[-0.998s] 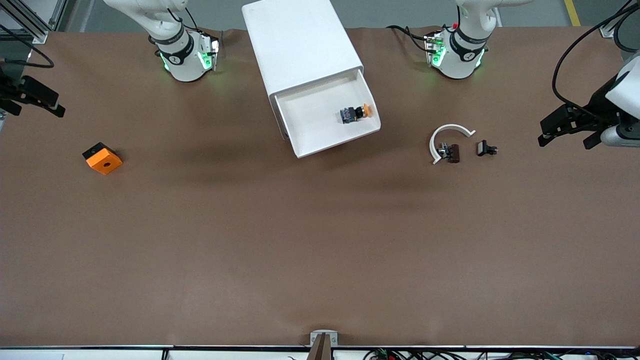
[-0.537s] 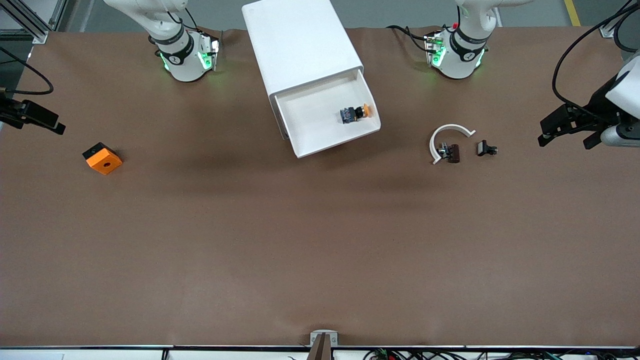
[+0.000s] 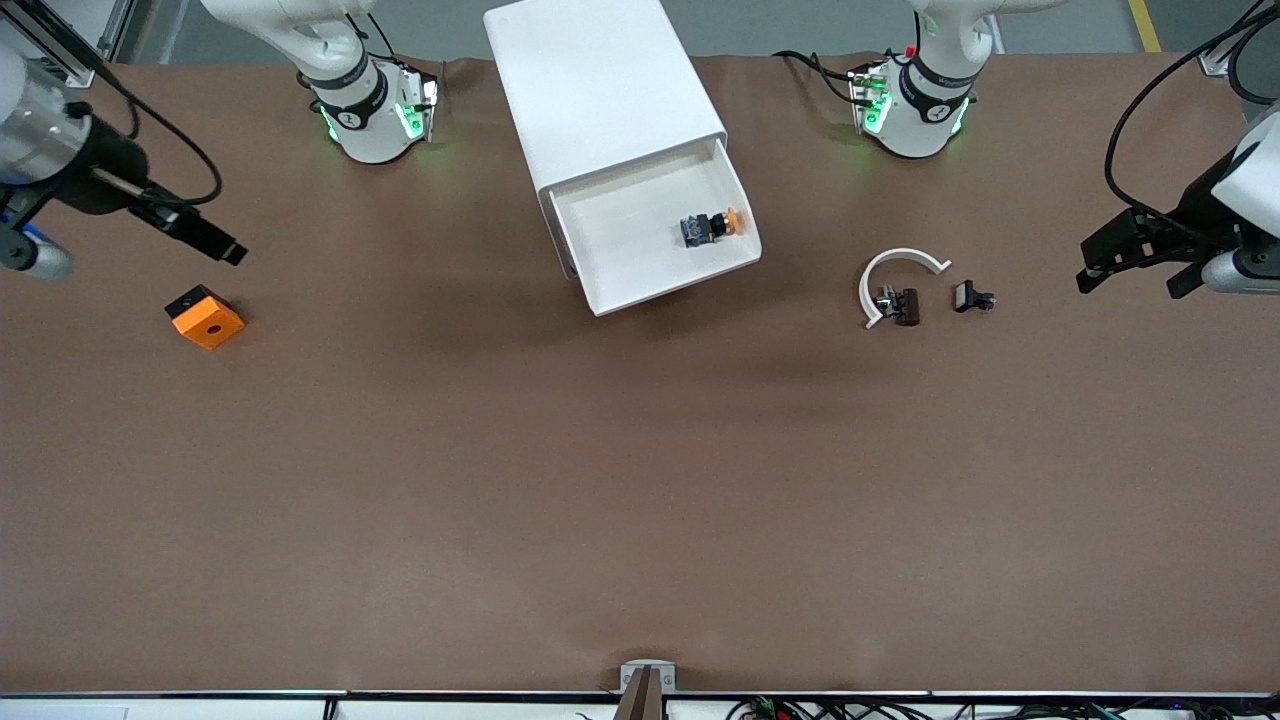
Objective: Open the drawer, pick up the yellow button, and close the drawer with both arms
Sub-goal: 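Move the right gripper over the open drawer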
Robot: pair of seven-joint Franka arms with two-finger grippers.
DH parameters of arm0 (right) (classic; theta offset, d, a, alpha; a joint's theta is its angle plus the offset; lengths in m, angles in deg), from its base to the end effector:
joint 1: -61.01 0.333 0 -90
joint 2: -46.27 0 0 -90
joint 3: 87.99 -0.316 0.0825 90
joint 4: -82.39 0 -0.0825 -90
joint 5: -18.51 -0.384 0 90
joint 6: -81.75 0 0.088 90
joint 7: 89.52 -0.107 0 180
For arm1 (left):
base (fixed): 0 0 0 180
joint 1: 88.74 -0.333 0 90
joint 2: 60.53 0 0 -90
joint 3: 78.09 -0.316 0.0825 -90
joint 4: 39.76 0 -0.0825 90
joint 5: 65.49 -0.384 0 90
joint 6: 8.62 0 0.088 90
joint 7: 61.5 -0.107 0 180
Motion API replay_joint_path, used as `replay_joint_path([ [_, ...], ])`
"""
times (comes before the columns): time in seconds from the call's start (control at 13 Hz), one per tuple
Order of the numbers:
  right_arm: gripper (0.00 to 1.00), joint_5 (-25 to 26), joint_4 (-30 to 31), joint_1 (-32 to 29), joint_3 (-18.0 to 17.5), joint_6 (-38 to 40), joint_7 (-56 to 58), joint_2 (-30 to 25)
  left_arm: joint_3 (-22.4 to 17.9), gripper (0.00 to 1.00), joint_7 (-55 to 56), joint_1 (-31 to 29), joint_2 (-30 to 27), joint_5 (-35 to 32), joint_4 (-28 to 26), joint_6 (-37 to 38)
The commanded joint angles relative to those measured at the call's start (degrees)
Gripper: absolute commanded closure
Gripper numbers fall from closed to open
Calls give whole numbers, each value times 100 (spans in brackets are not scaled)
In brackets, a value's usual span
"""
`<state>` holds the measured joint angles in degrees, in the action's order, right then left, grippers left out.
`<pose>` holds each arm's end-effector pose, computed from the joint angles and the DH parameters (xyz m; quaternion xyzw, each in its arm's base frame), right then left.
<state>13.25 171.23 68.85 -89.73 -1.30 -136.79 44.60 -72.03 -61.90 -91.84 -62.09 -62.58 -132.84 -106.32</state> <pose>0.5235 0.0995 0.6401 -0.9461 0.3188 0.0531 0.0227 0.5579 -0.0345 0.6265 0.9979 -0.0273 0.0533 0.0251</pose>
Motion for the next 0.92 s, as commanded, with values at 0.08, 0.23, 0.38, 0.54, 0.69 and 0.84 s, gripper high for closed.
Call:
replay_joint_path([
  [0.08, 0, -72, -209, 1084, 52, 96, -2200, 0, 35, 0, 14, -24, 33, -124, 115, 75],
  [0.23, 0, -72, -200, 1796, 52, 79, -3545, 9, 35, 0, 14, -24, 33, -124, 115, 75],
  [0.38, 0, -72, -209, 2491, 52, 35, -4663, 61, 35, 0, 5, -24, 33, -124, 115, 66],
  [0.54, 0, -81, -209, 2975, 52, 26, -5412, 228, 35, 0, 14, -24, 33, -124, 123, 66],
  [0.69, 0, -124, -209, 3398, 52, -123, -6053, 377, 35, 0, 14, -32, 50, -124, 150, 66],
  [0.84, 0, -379, -209, 3531, 52, -395, -6591, 561, 27, 0, -4, -41, 50, -124, 150, 66],
])
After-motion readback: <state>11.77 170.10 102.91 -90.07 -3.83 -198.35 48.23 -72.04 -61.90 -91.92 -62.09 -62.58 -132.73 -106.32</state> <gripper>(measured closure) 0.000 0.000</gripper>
